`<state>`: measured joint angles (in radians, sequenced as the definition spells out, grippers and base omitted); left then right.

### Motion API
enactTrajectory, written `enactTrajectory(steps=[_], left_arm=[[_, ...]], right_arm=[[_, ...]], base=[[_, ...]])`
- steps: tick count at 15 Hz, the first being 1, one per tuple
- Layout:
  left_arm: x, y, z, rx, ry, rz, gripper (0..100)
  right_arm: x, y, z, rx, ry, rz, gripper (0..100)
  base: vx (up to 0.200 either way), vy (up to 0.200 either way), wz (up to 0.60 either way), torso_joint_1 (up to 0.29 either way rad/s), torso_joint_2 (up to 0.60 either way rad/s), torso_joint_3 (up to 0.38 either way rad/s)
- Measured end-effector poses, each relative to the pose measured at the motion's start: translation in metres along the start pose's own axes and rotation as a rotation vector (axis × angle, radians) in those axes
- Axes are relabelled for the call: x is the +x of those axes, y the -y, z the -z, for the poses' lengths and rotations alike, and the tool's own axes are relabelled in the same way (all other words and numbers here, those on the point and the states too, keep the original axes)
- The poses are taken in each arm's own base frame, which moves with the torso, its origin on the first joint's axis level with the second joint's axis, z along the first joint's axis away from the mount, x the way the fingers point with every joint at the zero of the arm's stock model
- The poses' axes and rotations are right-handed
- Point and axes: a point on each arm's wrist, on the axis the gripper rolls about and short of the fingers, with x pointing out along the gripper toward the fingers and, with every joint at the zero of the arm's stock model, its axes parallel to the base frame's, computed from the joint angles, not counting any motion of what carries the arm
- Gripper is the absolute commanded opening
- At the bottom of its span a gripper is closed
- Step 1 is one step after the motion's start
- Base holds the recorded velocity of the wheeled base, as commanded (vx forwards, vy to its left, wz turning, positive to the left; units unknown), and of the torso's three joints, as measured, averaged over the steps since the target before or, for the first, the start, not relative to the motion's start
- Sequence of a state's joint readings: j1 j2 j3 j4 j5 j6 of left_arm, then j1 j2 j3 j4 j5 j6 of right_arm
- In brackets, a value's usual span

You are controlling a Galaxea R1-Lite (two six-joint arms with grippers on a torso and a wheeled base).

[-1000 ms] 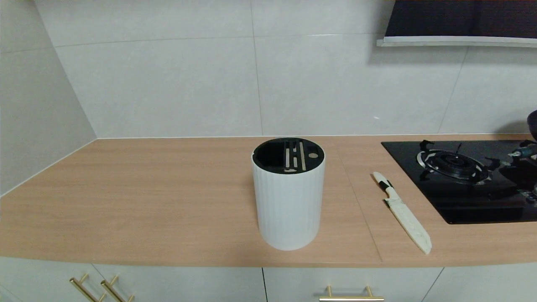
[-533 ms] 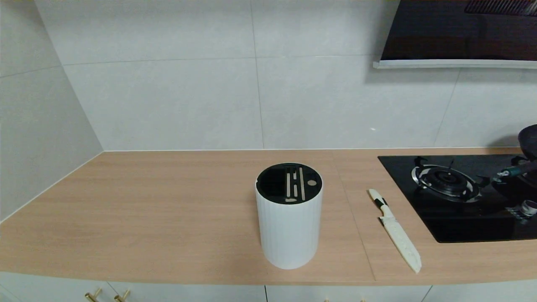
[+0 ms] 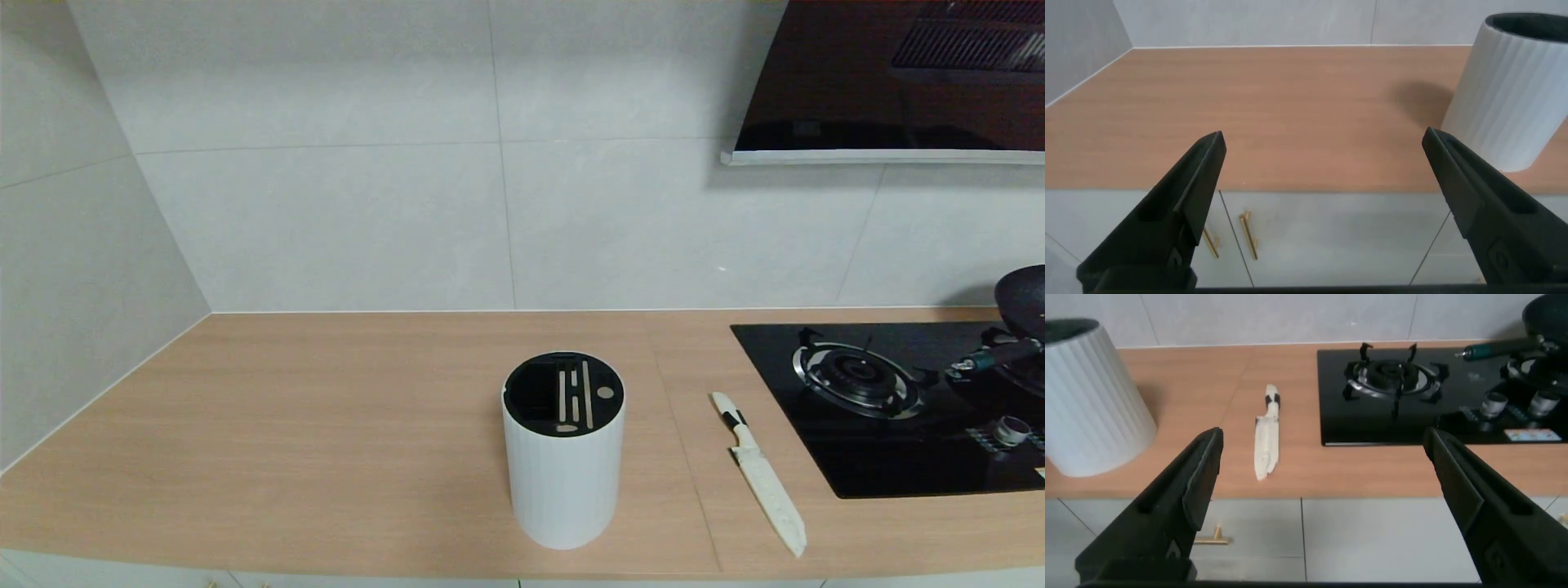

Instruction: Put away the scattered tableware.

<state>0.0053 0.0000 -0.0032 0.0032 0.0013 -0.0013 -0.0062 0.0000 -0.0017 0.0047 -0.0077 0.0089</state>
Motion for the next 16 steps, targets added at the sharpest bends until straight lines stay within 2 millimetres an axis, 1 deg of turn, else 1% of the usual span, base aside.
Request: enactTrajectory(steps=[9,11,13,14,16], left_arm=[[0.0,0.0,0.0,0.0,0.0,0.0,100],[0.0,0.0,0.0,0.0,0.0,0.0,100],[0.0,0.0,0.0,0.0,0.0,-0.001,100],[0.0,0.0,0.0,0.0,0.0,0.0,100],[0.0,0.0,0.0,0.0,0.0,0.0,100]], right_arm=[[0.0,0.0,0.0,-0.009,0.0,0.0,100],[-0.001,0.0,-0.005,-0.013,0.021,-0.003,100],[-0.009,-0.001,-0.034,-0.003,0.128,-0.041,100],[-0.01,-0.001,-0.045,-0.001,0.141,-0.063,100],[-0.002,-0.002,-0.064,-0.001,0.088,-0.1,100]], base=[[0.0,0.0,0.0,0.0,0.0,0.0],[0.0,0.0,0.0,0.0,0.0,0.0],[0.0,0.0,0.0,0.0,0.0,0.0],[0.0,0.0,0.0,0.0,0.0,0.0],[0.0,0.0,0.0,0.0,0.0,0.0]])
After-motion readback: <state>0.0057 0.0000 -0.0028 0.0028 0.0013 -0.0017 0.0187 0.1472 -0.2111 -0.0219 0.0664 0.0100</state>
